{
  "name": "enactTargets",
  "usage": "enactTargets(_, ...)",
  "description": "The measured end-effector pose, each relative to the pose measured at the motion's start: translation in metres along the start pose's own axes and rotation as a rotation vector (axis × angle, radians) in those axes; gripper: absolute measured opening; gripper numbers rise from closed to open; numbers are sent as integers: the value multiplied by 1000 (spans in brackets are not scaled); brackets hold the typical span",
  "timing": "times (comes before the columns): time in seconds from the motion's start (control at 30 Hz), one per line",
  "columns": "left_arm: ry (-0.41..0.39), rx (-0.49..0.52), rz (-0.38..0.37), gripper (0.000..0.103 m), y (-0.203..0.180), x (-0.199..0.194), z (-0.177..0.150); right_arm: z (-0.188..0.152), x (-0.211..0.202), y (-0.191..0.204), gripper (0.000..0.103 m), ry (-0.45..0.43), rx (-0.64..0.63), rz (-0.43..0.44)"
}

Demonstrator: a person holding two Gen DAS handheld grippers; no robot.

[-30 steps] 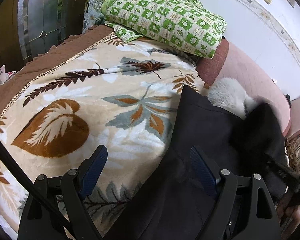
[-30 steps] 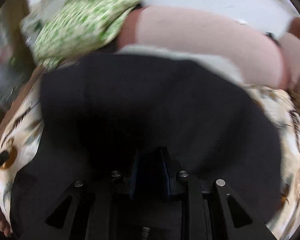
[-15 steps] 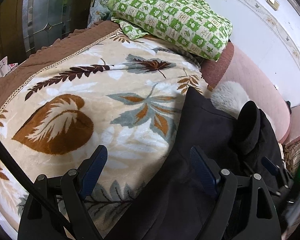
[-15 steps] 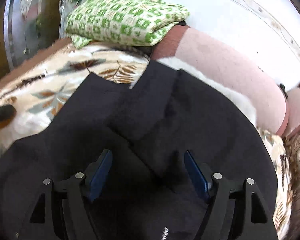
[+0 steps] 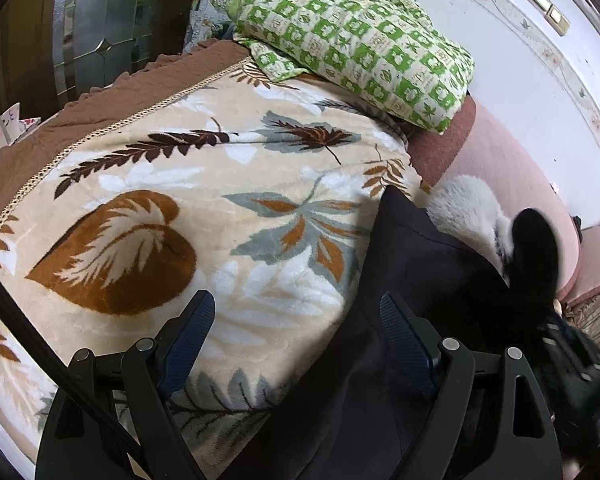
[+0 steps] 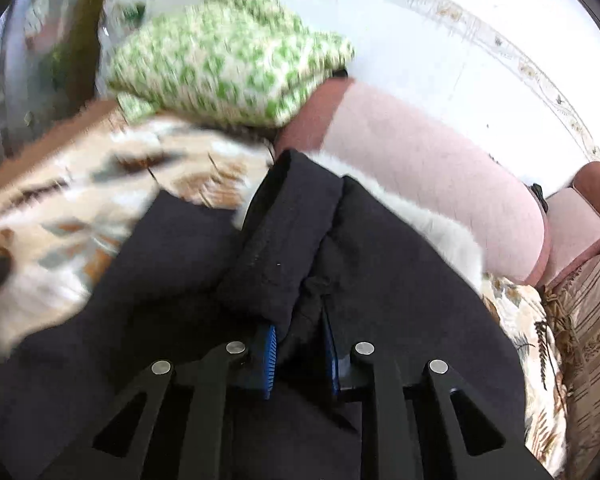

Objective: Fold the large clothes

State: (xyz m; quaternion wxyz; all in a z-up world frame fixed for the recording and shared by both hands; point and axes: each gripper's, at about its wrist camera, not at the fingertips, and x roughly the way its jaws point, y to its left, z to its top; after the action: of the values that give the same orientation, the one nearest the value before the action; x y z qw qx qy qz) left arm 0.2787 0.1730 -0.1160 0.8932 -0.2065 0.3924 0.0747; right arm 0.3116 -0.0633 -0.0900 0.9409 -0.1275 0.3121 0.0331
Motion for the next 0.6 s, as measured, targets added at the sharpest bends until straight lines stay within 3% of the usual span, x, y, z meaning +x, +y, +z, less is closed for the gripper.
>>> enactTargets(0.23, 1, -79, 4, 84, 20, -2, 8, 15, -34, 31, 21, -29, 7, 189)
enactTargets(0.5, -10, -97, 6, 84, 26, -3, 13, -15, 34, 73, 21, 126, 3, 262)
enactTargets(0.57, -11, -90, 11, 84, 25, -3, 13, -22, 47, 76, 25, 154, 8, 271)
enactTargets(0.6, -11, -85, 14, 84, 24, -2, 13, -24, 52, 77, 33, 168, 9, 277)
